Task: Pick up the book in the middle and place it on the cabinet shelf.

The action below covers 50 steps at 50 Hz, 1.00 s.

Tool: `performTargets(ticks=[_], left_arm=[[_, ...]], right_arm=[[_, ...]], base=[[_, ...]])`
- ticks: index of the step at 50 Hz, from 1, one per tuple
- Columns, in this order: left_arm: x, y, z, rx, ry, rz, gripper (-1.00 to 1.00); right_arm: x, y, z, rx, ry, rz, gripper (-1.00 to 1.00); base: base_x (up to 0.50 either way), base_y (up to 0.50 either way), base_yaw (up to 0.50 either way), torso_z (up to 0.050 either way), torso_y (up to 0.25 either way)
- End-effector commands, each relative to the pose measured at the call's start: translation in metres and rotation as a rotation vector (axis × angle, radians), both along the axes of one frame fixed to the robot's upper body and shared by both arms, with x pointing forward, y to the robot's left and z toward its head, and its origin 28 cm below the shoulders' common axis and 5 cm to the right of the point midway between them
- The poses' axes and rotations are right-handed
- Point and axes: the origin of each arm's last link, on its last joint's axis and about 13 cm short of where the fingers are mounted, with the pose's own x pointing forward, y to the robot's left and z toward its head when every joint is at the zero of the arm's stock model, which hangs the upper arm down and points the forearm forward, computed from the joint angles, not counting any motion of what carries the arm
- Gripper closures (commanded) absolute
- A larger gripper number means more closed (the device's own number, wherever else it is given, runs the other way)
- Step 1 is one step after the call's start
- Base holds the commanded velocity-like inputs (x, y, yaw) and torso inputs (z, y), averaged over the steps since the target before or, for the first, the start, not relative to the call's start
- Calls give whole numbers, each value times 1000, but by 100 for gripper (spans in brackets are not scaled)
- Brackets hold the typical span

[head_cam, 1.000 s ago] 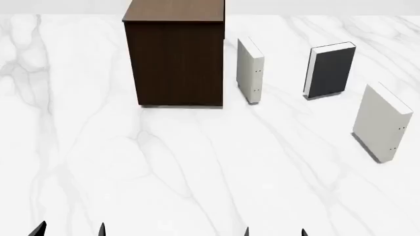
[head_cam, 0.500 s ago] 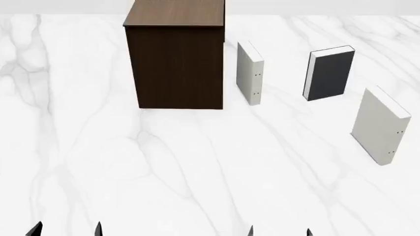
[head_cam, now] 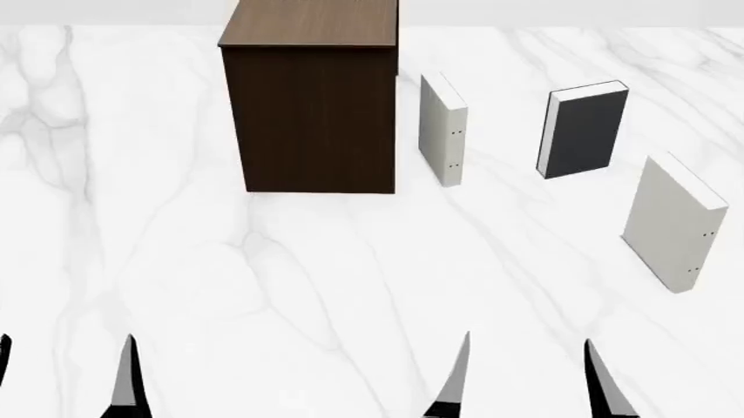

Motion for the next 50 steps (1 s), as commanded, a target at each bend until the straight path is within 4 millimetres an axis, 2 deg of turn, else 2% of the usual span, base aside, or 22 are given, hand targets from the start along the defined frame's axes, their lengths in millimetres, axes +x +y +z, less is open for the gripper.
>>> performTargets(ticks=[1, 8, 15, 30, 50], left_arm=[[-14, -4, 40, 21, -124, -15, -100], [-26, -6, 69, 5, -212, -27, -100], [-32, -7, 80, -9, -253, -39, -100], [-32, -8, 81, 5, -261, -51, -100], [-35, -10, 84, 5, -268, -66, -100]], right_arm=[[-14, 1, 42, -9, -118, 11, -100], [-21, 4, 63, -12, -180, 28, -100], [-24, 5, 70, -19, -203, 31, -100], [-20, 7, 67, -43, -161, 10, -100], [-21, 7, 67, -29, -166, 30, -100]], base=[[0, 0, 0, 0, 0], [0, 0, 0, 0, 0], [0, 0, 0, 0, 0], [0, 0, 0, 0, 0], [494, 0, 0, 0, 0]])
